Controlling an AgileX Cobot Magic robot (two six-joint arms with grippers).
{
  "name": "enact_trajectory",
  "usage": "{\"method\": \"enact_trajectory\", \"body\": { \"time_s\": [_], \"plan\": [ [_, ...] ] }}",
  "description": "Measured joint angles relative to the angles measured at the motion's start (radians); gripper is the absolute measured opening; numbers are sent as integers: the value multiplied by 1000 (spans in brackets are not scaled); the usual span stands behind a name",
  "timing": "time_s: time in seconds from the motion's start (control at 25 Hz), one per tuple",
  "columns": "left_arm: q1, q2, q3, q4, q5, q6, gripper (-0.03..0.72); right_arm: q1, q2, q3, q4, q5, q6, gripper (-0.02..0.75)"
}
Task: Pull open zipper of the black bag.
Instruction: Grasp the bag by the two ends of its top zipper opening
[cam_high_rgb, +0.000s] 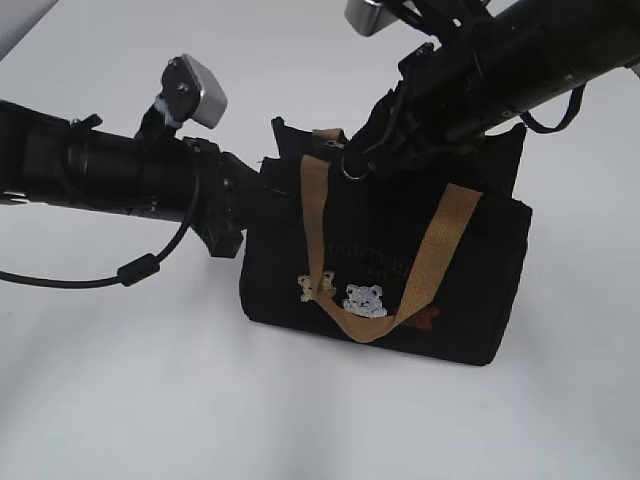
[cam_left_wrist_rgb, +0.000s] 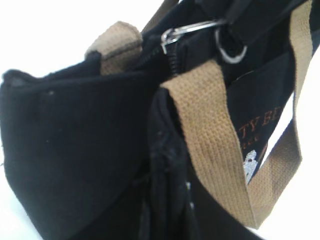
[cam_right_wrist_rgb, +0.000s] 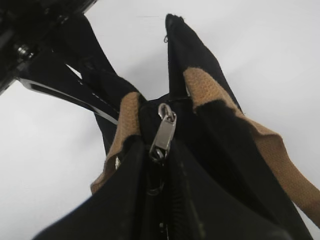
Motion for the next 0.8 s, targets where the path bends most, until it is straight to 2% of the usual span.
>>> {"method": "enact_trajectory", "body": {
  "time_s": [0.08, 0.2, 0.28, 0.6, 0.8],
  "plan": [
    [0, 0, 0, 0, 0, 0, 65, 0, 0, 0, 0, 0, 2, 125],
    [0, 0, 0, 1, -2, 0, 65, 0, 0, -1, 0, 2, 2, 27],
    [0, 0, 0, 1, -2, 0, 65, 0, 0, -1, 1, 3, 4, 3],
    [0, 0, 0, 1, -1, 0, 65, -10, -21, 0, -18, 16, 27, 0],
    [0, 0, 0, -4, -2, 0, 65, -88, -52, 0, -22, 95, 101, 0]
  ]
}}
